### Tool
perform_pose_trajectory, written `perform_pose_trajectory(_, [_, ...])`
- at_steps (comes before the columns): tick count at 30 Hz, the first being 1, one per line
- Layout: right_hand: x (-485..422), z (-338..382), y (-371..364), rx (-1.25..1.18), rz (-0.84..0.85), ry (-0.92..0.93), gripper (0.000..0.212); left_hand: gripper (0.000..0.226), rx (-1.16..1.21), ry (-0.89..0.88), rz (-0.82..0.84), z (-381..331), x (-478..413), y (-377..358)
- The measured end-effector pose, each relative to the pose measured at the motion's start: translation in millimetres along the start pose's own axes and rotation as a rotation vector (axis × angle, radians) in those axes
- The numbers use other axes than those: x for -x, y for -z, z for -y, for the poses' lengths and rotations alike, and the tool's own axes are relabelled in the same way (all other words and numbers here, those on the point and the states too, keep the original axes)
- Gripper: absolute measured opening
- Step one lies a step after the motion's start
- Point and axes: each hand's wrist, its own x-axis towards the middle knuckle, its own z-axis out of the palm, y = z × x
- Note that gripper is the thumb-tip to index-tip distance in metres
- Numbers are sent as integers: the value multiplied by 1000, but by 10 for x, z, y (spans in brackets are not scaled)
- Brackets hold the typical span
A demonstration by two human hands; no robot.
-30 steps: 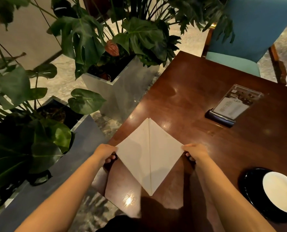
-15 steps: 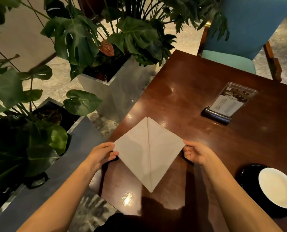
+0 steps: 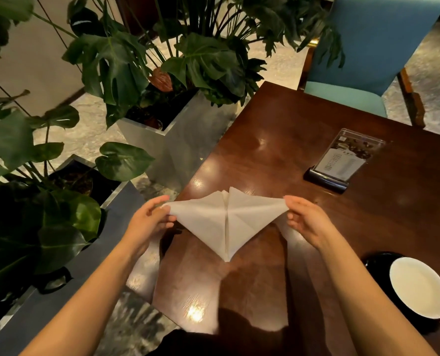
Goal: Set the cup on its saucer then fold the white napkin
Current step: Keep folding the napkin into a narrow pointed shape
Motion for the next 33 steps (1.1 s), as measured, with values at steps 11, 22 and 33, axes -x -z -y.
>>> perform_pose_trajectory(11, [174,786,-259,304,-97,268,11,11,-857,-694,-240,-658,-282,-206])
perform_pose_trajectory(22, [286,-183,56,436,-111,381,20,8,-885,-851,-127,393,-43,-29])
perform_pose_trajectory(33, [422,-933,323,961,-157,312,20,33,-1095,-558,11,1140,344,90])
